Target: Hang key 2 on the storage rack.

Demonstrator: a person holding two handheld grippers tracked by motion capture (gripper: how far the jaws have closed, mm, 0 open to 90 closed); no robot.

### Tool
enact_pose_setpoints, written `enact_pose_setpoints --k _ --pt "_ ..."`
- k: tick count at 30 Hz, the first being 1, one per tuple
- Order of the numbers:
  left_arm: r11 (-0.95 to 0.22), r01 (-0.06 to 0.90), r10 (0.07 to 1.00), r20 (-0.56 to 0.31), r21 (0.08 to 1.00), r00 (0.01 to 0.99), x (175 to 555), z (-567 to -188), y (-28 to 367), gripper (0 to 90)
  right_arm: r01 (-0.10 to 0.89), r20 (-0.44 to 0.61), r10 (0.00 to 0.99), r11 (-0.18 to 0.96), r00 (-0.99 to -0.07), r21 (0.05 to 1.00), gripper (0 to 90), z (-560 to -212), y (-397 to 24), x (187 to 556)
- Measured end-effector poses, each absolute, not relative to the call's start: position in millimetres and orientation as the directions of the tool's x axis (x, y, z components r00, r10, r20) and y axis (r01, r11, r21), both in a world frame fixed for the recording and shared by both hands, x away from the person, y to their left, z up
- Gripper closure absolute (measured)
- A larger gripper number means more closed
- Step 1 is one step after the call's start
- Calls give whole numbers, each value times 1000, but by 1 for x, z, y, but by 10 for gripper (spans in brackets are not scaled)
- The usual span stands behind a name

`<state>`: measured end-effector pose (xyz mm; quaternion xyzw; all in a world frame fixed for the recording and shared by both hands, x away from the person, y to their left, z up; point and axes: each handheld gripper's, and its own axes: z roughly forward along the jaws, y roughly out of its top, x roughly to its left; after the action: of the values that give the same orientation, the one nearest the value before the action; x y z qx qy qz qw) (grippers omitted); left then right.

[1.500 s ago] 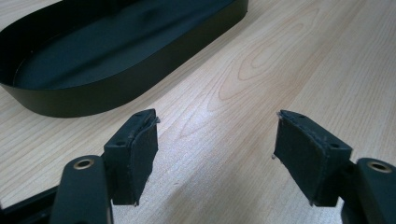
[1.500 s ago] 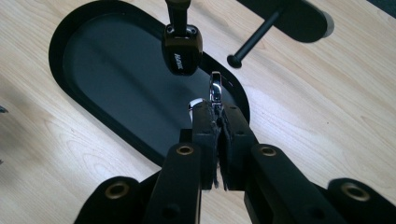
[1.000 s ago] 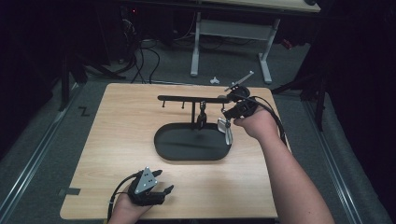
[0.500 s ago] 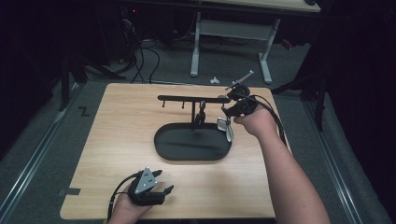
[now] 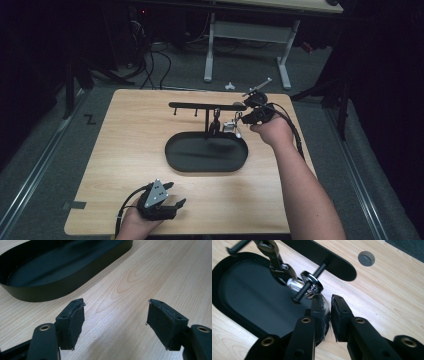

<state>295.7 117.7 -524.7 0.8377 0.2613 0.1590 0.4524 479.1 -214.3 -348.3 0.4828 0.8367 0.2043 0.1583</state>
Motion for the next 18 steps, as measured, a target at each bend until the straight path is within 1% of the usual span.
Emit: enact_pose_setpoints --k 5,8,11,15,16,17,18 --pt "-455 295 582 29 840 813 296 -525 117 305 746 -71 875 449 -479 492 759 -350 -217 477" --pt "-455 292 581 32 841 813 296 -525 117 305 760 -57 883 433 -466 485 701 -353 -219 474" --pt "-462 292 576 33 837 817 295 -525 117 304 762 -64 884 434 -463 481 679 -356 -220 471" --pt "-460 294 577 31 838 816 295 -525 116 304 772 -51 891 418 -451 479 579 -364 -225 464" --pt "-462 294 576 30 837 817 295 -525 116 304 772 -51 891 418 -451 479 579 -364 -225 464" --pt "-461 293 576 31 837 817 295 -525 115 304 769 -52 888 423 -457 478 525 -369 -228 461" --pt "-463 293 575 32 836 818 295 -526 115 304 768 -54 889 423 -456 480 509 -371 -229 459"
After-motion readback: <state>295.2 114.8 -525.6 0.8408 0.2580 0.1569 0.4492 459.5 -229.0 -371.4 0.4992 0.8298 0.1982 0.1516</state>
